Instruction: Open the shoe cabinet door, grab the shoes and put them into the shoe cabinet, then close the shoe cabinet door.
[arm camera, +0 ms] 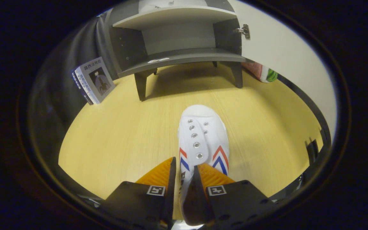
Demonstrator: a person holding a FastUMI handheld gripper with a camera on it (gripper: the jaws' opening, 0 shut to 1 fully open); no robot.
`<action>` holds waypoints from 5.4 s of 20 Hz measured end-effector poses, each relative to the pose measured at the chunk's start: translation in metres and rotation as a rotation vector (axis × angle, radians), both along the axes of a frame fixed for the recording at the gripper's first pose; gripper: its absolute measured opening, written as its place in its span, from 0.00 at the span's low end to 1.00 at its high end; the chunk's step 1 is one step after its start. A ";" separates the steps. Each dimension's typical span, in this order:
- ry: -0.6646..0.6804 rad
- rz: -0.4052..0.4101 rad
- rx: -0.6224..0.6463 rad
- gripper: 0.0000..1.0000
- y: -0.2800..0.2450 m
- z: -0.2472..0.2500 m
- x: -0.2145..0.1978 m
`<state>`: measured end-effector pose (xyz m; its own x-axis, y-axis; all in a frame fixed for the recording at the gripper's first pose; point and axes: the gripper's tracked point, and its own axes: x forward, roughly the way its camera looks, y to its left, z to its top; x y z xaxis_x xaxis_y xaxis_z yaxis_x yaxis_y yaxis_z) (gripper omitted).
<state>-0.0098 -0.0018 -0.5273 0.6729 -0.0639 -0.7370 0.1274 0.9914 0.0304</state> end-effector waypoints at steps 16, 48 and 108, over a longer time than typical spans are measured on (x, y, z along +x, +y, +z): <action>-0.016 0.027 0.027 0.03 0.006 -0.004 -0.001; -0.486 0.040 -0.088 0.02 0.011 0.377 0.089; -0.595 0.055 -0.023 0.95 -0.012 0.472 0.140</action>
<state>0.1303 -0.0133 -0.0552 0.9724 -0.0288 -0.2314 0.0438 0.9973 0.0597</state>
